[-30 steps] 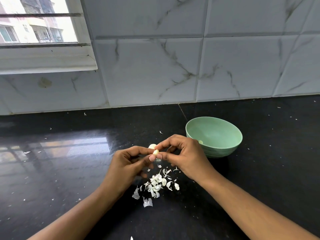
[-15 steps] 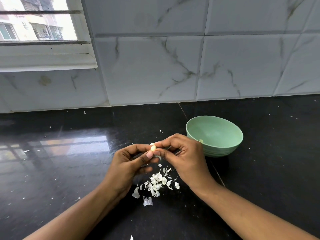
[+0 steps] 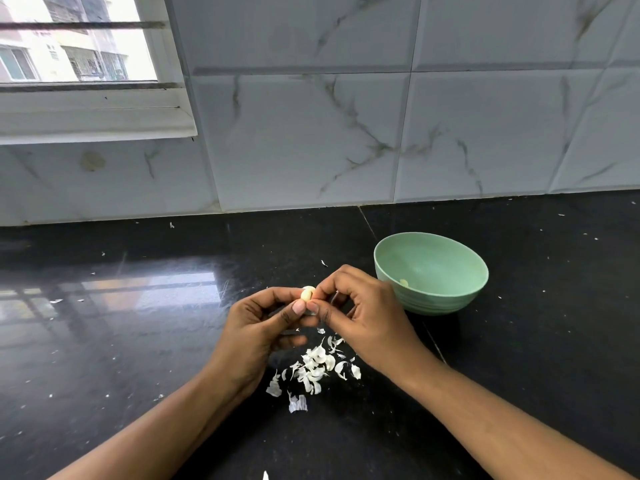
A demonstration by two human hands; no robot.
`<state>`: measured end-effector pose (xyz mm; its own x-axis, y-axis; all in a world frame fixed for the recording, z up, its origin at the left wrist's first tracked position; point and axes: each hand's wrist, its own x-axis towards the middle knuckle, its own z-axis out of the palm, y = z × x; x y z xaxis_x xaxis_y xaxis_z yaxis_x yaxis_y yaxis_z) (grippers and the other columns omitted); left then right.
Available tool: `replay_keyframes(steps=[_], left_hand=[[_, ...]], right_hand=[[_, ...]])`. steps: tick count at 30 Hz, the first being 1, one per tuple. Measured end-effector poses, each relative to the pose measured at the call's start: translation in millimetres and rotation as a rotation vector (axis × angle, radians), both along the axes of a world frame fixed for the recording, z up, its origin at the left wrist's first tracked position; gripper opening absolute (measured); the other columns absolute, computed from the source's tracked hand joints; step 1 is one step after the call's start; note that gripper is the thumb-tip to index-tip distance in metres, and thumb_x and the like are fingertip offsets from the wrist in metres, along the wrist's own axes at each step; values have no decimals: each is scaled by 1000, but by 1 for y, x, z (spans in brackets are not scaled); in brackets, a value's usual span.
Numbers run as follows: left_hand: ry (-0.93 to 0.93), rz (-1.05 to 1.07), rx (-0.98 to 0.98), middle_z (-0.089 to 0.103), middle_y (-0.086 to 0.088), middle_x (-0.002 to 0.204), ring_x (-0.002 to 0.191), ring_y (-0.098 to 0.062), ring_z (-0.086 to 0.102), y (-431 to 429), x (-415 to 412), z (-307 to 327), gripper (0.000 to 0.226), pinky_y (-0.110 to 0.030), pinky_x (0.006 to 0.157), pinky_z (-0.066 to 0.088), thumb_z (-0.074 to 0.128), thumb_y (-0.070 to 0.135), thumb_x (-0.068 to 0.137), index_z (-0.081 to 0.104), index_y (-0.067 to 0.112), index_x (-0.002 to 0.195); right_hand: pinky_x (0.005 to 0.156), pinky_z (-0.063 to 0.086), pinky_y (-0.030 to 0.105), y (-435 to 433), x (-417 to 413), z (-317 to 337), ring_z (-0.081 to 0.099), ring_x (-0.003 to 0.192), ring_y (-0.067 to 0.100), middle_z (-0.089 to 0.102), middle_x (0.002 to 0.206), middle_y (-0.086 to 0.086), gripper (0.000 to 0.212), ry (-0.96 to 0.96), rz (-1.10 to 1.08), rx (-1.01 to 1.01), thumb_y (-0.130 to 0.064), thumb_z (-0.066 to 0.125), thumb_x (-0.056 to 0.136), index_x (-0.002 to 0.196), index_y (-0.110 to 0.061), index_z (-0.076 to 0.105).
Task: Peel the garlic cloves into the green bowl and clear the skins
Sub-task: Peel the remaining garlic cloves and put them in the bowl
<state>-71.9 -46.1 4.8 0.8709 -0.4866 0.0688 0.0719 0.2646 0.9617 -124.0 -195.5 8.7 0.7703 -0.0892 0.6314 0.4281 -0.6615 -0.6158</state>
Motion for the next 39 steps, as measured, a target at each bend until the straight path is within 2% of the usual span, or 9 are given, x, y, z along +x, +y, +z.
replay_keyframes(steps=[5, 10, 16, 21, 23, 26, 30, 36, 39], left_hand=[[92, -54, 0, 71, -7, 73, 65, -12, 69, 1, 2, -1, 21, -20, 48, 52, 62, 15, 72, 68, 8, 91], [139, -88, -22, 71, -9, 74, 65, -12, 69, 1, 4, -2, 14, -22, 48, 54, 62, 15, 73, 74, 13, 80], [185, -141, -40, 69, -14, 77, 59, -13, 67, 1, 5, -2, 18, -25, 49, 57, 58, 19, 78, 76, 16, 80], [191, -110, -61, 71, -9, 76, 58, -9, 67, 1, 7, 1, 20, -21, 44, 54, 58, 19, 77, 77, 17, 75], [191, -99, -50, 71, -5, 77, 56, -7, 66, 1, 7, 1, 19, -20, 43, 53, 58, 18, 76, 77, 17, 73], [204, -89, -43, 71, -4, 80, 55, -7, 65, 2, 9, -1, 17, -20, 42, 52, 59, 18, 75, 76, 14, 75], [214, -59, -55, 71, -4, 80, 56, -8, 65, 2, 11, -2, 16, -20, 42, 53, 59, 17, 76, 71, 11, 83], [187, -91, 1, 71, -6, 84, 60, -9, 66, 3, 12, -3, 21, -21, 45, 54, 59, 18, 77, 68, 7, 92], [170, -94, 24, 69, -8, 76, 57, -10, 64, 3, 11, -4, 20, -19, 43, 52, 60, 18, 76, 70, 10, 91]], right_hand=[[58, 47, 27, -6, 0, 3, 55, 65, 4, 57, 77, -12, 9, 60, 13, -129, -30, 65, 78, 76, -23, 61], [57, 37, 12, -10, -1, 7, 55, 66, 4, 57, 79, -12, 8, 96, 57, -148, -25, 67, 81, 78, -19, 63], [59, 39, 19, -3, -2, 3, 53, 68, 5, 52, 82, -16, 9, 149, 106, -212, -30, 61, 82, 81, -22, 59], [57, 38, 11, -10, -4, 11, 55, 68, 3, 55, 82, -14, 8, 112, 98, -201, -25, 68, 82, 80, -19, 62], [59, 45, 16, -18, -3, 15, 57, 69, 6, 59, 79, -11, 10, 109, 53, -165, -22, 74, 80, 78, -18, 65], [66, 51, 35, -24, -1, 14, 58, 69, 9, 61, 76, -9, 13, 164, 4, -135, -20, 79, 74, 74, -19, 67], [68, 50, 39, -24, -1, 12, 57, 69, 10, 60, 76, -9, 12, 221, 12, -164, -20, 78, 74, 75, -19, 66], [70, 50, 27, -28, -2, 15, 59, 76, 5, 61, 84, -14, 14, 245, -2, -174, -12, 66, 85, 92, -24, 67], [73, 50, 21, -23, -2, 13, 61, 80, 2, 66, 87, -12, 10, 270, 3, -117, -24, 70, 85, 95, -25, 70]])
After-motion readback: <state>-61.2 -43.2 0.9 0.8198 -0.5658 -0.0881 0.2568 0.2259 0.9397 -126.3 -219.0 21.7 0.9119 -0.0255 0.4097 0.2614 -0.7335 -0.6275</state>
